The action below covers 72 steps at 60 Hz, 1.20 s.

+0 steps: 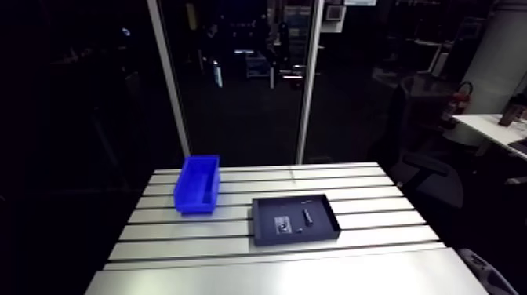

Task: Pick up the M10 bolt from the tray and put it into the blue bin.

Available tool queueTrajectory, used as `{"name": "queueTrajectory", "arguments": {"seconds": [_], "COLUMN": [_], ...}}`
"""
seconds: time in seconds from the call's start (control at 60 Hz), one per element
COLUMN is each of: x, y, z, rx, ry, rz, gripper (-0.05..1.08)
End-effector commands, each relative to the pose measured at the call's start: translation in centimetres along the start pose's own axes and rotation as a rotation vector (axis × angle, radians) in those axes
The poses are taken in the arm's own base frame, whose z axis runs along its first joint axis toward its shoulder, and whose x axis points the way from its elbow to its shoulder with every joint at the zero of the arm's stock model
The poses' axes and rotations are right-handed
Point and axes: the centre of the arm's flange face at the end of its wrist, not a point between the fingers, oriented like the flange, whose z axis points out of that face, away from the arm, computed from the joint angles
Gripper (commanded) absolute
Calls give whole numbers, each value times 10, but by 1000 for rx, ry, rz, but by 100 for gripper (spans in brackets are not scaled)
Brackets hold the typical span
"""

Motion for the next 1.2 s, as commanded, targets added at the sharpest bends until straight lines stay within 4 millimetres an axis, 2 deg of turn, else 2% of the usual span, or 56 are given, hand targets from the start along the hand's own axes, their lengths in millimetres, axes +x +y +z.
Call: {"name": "queueTrajectory", "arguments": {"seconds": [0.017, 0.167, 0.483, 0.9, 1.083, 1.2], "x": [0, 0, 1, 8, 9, 9], "y": [2, 3, 17, 56, 63, 81], "z": [-2, 0, 17, 47, 59, 72], "rx": [-14, -22, -18, -11, -7, 13], "ry": [0, -2, -23, -20, -12, -7], "rz": [-10, -47, -126, -178, -205, -195], "gripper": [0, 0, 0, 0, 0, 0]}}
